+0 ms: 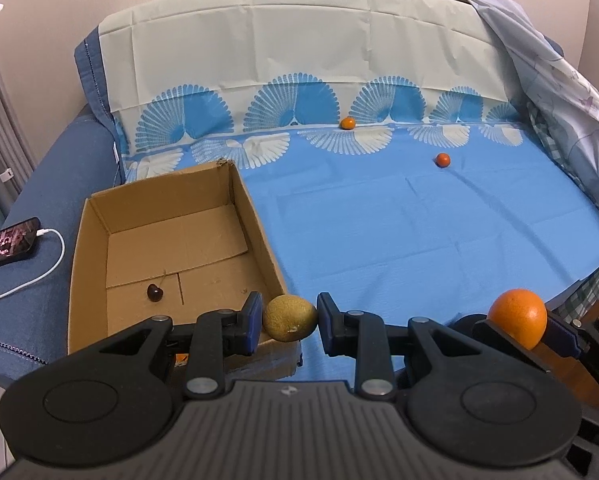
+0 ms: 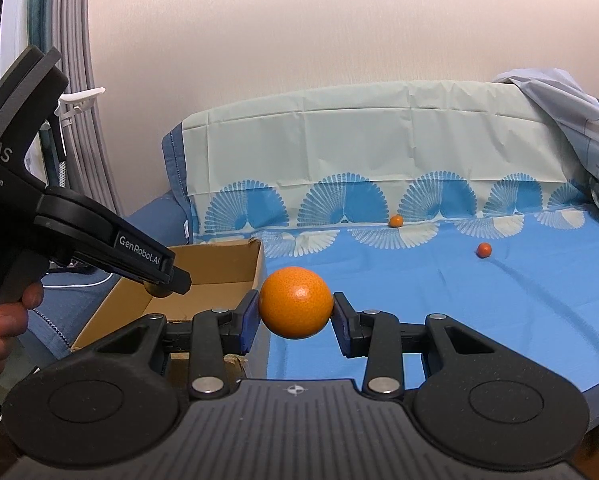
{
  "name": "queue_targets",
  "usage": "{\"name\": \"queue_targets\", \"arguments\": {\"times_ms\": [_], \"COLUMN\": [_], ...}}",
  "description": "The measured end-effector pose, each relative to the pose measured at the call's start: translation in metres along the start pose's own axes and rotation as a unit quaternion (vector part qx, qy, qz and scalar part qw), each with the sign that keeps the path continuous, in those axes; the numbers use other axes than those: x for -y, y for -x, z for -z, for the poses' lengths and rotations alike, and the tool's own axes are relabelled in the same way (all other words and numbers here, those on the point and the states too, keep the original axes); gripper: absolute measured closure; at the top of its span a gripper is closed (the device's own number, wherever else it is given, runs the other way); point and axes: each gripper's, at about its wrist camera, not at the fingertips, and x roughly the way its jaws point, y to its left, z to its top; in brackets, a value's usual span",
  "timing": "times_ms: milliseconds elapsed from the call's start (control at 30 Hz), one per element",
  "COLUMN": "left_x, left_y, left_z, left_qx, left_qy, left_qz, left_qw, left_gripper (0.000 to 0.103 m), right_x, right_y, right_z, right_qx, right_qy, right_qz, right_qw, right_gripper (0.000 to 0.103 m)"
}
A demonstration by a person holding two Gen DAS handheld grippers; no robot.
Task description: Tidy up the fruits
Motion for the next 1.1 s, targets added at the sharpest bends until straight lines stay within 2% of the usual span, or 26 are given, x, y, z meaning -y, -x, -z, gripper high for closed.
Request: {"name": "queue_targets", "arguments": {"times_ms": [733,933,1100], "left_x": [-0.036,-0.062,-0.094], "left_y": [-0.023,-0.027,-0.03], "left_z": [0.001,-0.003,-0.002], "left_qx": [-0.018,-0.012,-0.011], "left_qy": [0.041,0.082,0.116], "left_qz": [-0.012,-0.025,-0.053], "left_qw": [0.9989,0.9962,0.9918], "left_gripper": [0.07,0.07,0.07], "right_x": [-0.011,-0.024,-0.042], "right_y": [-0.034,-0.063,-0.097], "right_z": [-0.009,-0.013,-0.019], "right_qx": [-0.033,-0.058,-0.076], "right_qy": [0.022,0.036,0.052], "right_qz": [-0.026,-0.055,-0.086], "right_qw": [0.999,0.996,0.992], "right_gripper": [0.063,0.063,0.063]}}
